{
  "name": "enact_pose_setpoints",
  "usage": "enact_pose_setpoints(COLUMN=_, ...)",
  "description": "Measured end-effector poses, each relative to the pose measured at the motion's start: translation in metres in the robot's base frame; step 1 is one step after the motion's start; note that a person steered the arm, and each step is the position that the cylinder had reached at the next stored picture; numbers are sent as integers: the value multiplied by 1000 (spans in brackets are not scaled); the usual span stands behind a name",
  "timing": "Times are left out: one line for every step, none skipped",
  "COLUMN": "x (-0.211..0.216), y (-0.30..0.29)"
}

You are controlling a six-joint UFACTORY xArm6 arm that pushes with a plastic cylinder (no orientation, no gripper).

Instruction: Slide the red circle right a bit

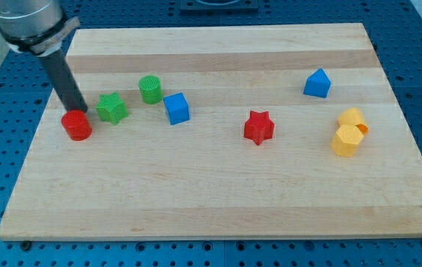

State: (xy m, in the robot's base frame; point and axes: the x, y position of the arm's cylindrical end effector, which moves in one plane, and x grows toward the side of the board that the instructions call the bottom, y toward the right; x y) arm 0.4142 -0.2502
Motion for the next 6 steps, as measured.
enact_pose_setpoints(x=14, y=4)
enact_pose_setpoints(x=34, y=45)
enact_pose_setpoints(x=41, y=11)
enact_pose_setpoints(x=68, y=1)
enact_pose_setpoints(x=92, y=64)
enact_pose_setpoints(x=87, y=90)
